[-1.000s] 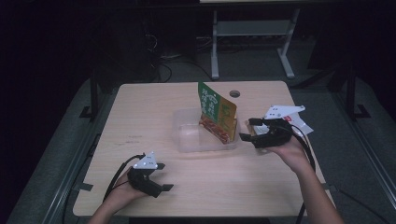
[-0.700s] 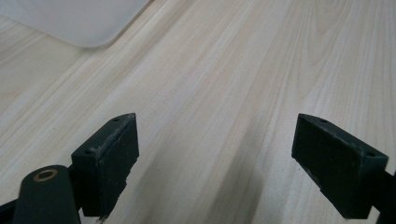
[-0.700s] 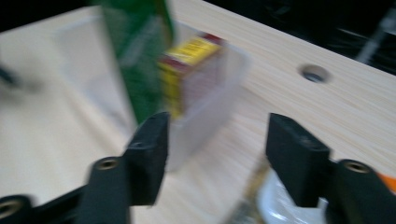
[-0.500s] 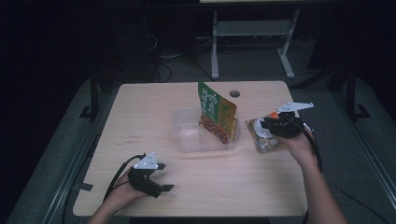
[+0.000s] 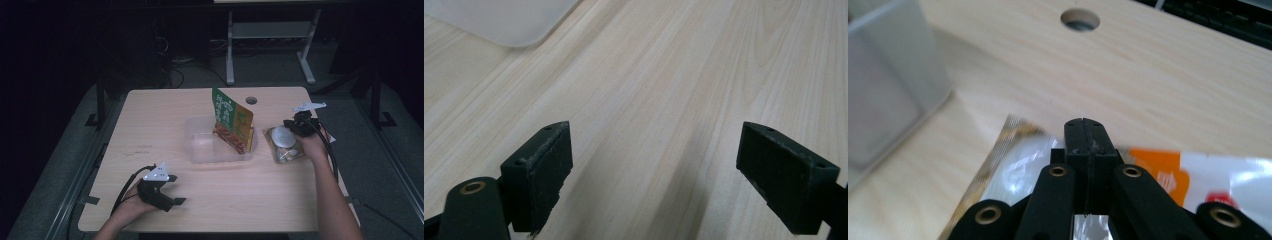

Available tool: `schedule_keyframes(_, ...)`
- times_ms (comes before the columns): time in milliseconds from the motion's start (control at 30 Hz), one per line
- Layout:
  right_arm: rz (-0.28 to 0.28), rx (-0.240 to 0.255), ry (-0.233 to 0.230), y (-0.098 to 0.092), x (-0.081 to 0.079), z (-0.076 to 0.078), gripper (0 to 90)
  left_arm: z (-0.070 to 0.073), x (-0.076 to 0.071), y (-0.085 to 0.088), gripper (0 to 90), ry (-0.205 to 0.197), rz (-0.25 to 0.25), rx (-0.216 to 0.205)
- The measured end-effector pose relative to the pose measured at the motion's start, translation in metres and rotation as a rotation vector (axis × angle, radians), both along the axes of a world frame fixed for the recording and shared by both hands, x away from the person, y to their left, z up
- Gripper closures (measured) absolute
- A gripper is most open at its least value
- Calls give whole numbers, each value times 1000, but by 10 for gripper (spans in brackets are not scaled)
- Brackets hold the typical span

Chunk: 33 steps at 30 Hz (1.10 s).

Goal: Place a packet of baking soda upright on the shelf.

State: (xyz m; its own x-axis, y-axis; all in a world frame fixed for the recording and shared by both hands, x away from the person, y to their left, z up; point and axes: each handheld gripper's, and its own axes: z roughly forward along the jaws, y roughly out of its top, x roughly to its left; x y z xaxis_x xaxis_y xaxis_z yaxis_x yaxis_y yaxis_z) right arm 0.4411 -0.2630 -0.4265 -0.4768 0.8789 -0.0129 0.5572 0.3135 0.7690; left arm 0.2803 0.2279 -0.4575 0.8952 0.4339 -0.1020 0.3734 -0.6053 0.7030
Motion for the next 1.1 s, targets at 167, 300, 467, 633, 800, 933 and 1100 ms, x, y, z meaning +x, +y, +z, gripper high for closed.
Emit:
schedule_keyframes(167, -8, -13, 8, 4, 21, -8, 897, 0, 1, 1, 143, -1, 3, -1)
schedule_keyframes(300, -5, -53, 58, 4, 27, -20, 898, 0, 1, 2, 143, 5, 4, 1)
schedule_keyframes(467, 36, -51, 70, 2, 20, -20, 898, -1, 0, 1, 143, 9, 1, 6)
schedule_keyframes(633, 121, -77, 82, 6, 9, -20, 898, 0, 0, -1, 143, 3, -4, 10)
schedule_keyframes(800, 185, -95, 83, 14, -9, -21, 898, 0, -1, -1, 143, 3, -5, 11)
schedule_keyframes(933, 252, -109, 102, 22, -27, -20, 898, 0, -1, -1, 143, 0, -6, 8)
schedule_keyframes(1100, 300, -127, 82, 27, -47, -14, 897, 1, -2, -2, 143, 2, -5, 7)
